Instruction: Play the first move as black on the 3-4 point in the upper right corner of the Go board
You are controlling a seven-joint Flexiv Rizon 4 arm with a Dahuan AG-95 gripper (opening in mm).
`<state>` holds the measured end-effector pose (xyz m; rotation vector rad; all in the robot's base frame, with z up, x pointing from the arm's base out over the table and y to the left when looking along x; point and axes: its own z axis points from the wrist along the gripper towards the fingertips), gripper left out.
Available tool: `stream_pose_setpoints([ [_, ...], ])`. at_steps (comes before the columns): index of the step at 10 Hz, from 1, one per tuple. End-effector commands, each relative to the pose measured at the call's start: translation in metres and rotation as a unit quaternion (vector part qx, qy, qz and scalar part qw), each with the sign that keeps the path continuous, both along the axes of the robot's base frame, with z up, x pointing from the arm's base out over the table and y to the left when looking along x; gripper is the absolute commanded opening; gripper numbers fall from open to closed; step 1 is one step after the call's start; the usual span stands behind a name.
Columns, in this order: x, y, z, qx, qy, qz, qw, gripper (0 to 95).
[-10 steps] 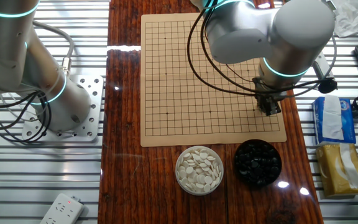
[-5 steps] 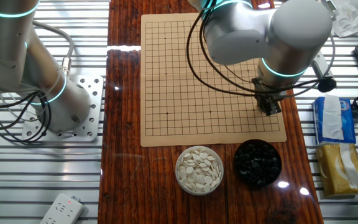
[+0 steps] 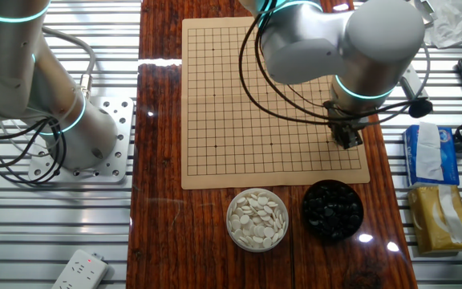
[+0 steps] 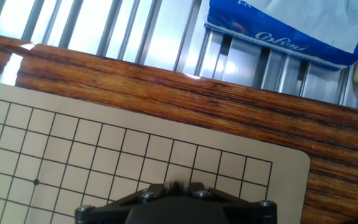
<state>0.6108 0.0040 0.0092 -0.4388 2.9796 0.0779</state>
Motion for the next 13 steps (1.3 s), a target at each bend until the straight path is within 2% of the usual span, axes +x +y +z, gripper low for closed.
stream_pose_setpoints([
  [1,0.0,0.0002,-0.0002,0.001,0.0,0.0,1.0,19.0],
  [4,0.0005,-0.0015,0.0,0.003,0.0,0.007,1.0,19.0],
  [8,0.0007,-0.0022,0.0001,0.023,0.002,0.008,0.9997,19.0],
  [13,0.0016,-0.0051,0.0006,0.027,0.0,0.018,0.9995,19.0],
])
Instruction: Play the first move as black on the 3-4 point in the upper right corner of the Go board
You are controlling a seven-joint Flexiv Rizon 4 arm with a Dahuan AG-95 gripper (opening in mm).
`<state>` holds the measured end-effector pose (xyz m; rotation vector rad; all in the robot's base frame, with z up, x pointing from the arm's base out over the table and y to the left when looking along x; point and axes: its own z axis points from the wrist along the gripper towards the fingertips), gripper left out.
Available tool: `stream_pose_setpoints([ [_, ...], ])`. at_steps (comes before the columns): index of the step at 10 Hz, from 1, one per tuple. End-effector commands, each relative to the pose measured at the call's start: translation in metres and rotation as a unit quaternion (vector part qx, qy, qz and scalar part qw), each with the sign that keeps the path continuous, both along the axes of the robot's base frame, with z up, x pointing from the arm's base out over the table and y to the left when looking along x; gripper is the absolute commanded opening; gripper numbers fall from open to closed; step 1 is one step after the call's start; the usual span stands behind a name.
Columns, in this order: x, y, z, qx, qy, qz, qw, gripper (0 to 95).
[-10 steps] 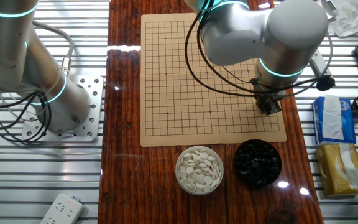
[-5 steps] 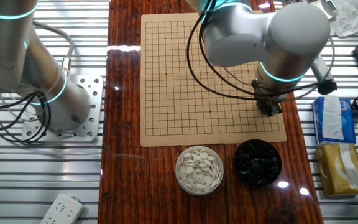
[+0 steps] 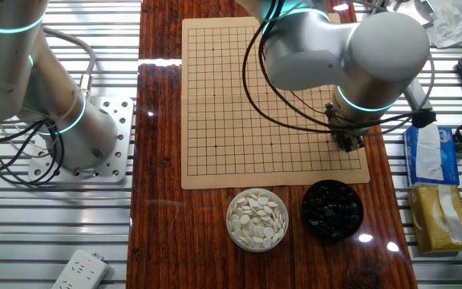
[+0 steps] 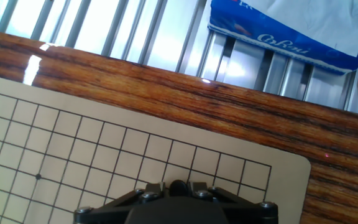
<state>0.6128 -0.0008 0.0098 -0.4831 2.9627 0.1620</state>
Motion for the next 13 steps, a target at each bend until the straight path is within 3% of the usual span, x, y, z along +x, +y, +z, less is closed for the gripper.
stream_pose_setpoints([
  [1,-0.0003,-0.0008,0.0001,0.0,-0.001,0.003,1.0,19.0],
  [13,-0.0005,-0.0073,0.0001,-0.003,-0.006,0.027,0.9996,19.0],
])
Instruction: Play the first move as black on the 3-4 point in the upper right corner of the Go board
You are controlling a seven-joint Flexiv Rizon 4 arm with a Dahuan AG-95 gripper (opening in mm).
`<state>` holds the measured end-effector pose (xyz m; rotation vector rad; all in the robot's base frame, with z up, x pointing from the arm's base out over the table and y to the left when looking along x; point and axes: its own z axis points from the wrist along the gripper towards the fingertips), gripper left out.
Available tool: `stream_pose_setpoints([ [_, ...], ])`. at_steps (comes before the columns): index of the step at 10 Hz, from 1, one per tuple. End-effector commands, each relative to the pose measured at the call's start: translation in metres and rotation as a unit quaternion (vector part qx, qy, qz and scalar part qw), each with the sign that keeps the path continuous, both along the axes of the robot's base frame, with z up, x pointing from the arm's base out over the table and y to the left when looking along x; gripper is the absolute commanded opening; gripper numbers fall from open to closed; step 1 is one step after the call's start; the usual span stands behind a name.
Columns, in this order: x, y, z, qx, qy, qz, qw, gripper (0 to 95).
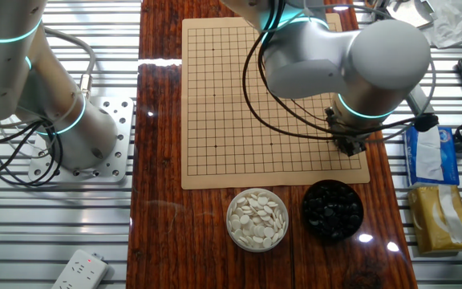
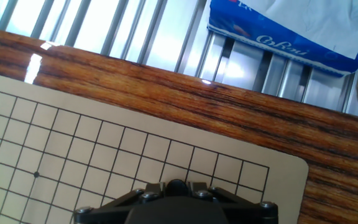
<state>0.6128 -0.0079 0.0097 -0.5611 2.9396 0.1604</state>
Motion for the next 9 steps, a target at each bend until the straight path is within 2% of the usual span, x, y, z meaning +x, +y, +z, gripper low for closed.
stream_pose_setpoints([
  [1,-0.0005,-0.0002,0.0002,-0.002,0.001,0.0,1.0,19.0],
  [3,-0.0005,-0.0001,0.0002,-0.001,0.001,0.002,1.0,19.0],
  [4,-0.0005,-0.0001,0.0002,0.0,0.001,0.003,1.0,38.0],
  [9,-0.0005,-0.0001,0.0002,0.0,0.002,0.005,1.0,38.0],
])
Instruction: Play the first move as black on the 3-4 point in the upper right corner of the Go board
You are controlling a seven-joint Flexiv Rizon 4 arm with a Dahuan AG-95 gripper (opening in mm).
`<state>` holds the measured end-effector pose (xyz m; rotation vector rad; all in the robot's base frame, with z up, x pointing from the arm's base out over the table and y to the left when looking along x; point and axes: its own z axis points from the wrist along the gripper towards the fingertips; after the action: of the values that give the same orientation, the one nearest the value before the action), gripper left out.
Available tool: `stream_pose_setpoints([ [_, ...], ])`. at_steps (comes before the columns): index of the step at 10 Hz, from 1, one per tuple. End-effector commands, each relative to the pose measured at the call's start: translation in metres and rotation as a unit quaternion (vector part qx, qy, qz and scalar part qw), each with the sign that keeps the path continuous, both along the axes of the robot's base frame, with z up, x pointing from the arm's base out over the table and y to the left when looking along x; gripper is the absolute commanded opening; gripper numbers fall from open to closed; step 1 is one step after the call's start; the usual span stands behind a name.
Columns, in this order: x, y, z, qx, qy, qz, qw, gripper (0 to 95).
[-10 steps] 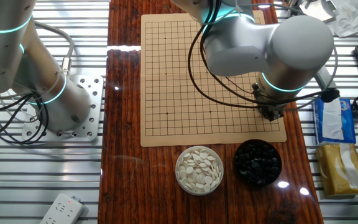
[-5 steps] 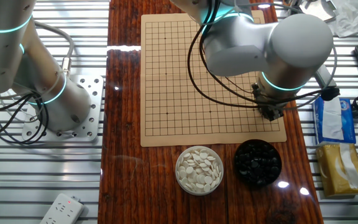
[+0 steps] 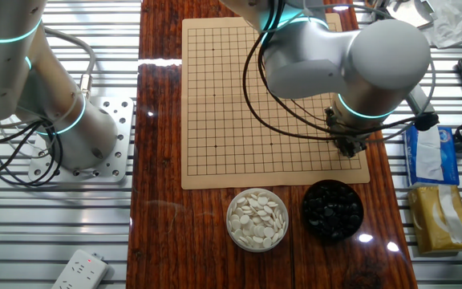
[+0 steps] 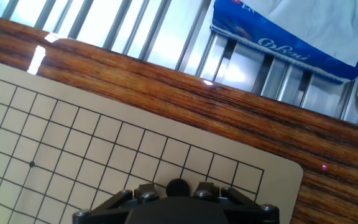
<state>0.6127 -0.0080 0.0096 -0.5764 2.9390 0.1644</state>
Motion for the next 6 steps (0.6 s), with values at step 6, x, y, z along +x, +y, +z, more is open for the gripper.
stream_pose_setpoints([
  [6,0.003,-0.001,0.014,-0.019,0.016,-0.003,0.9997,38.0],
])
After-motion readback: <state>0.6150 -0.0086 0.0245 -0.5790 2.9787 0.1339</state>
